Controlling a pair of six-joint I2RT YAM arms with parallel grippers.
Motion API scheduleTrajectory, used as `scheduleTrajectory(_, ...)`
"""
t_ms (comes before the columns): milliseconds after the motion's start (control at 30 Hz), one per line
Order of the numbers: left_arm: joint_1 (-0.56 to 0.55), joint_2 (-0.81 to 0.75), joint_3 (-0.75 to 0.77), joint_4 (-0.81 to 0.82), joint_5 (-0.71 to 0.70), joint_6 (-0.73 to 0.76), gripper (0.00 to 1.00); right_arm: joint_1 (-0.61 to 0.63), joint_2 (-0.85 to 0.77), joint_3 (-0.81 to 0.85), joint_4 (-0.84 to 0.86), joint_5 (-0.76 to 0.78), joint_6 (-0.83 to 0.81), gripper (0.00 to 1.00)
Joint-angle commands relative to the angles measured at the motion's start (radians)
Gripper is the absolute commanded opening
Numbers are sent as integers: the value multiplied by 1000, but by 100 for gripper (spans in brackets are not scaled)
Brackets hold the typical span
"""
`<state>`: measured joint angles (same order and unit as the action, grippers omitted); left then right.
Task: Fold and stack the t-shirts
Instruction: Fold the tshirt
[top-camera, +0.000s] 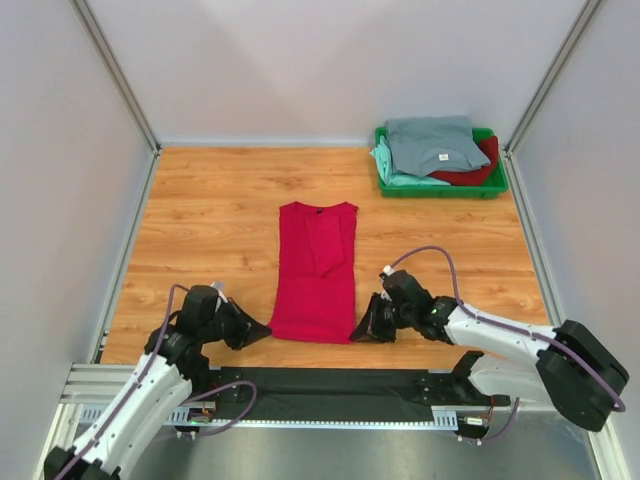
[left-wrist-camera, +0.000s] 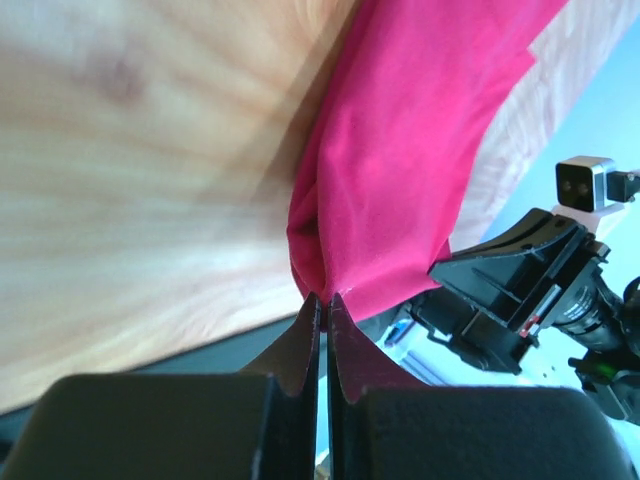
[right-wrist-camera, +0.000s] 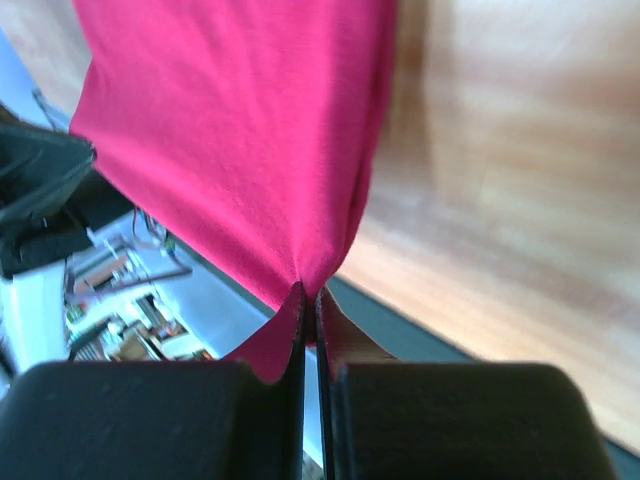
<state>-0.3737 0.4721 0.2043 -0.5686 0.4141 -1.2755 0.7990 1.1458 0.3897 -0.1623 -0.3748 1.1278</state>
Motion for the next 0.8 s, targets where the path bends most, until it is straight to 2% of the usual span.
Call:
scheduleTrajectory(0, -4, -151, 15, -303, 22, -45, 0, 60, -87, -11, -133, 22, 27, 0)
scheduleTrajectory(33, -4, -221, 24, -338, 14, -47, 0, 71, -130, -15, -140, 17, 39, 0)
scheduleTrajectory(133, -4, -300, 63, -427, 20, -65, 0, 97, -199, -8, -204, 25, 56, 0)
scheduleTrajectory(300, -2, -254, 187, -429, 5, -47, 0, 88, -224, 112, -364, 45, -32, 0)
scheduleTrajectory(467, -2, 49, 395, -317, -31, 37, 0, -36, -134, 348, -497, 16, -149, 0)
scheduleTrajectory(500, -1, 151, 458, -280, -40, 68, 0, -62, -88, 424, -506, -5, -193, 0)
scheduleTrajectory(600, 10, 304, 541, -203, -37, 137, 0, -167, 0, 523, -528, -82, -250, 0)
scheduleTrajectory(633, 31, 397, 566, -192, -25, 149, 0, -188, 65, 552, -528, -104, -279, 0)
scheduleTrajectory(767, 90, 586, 705, -126, 8, 211, 0, -276, 238, 719, -519, -209, -335, 0)
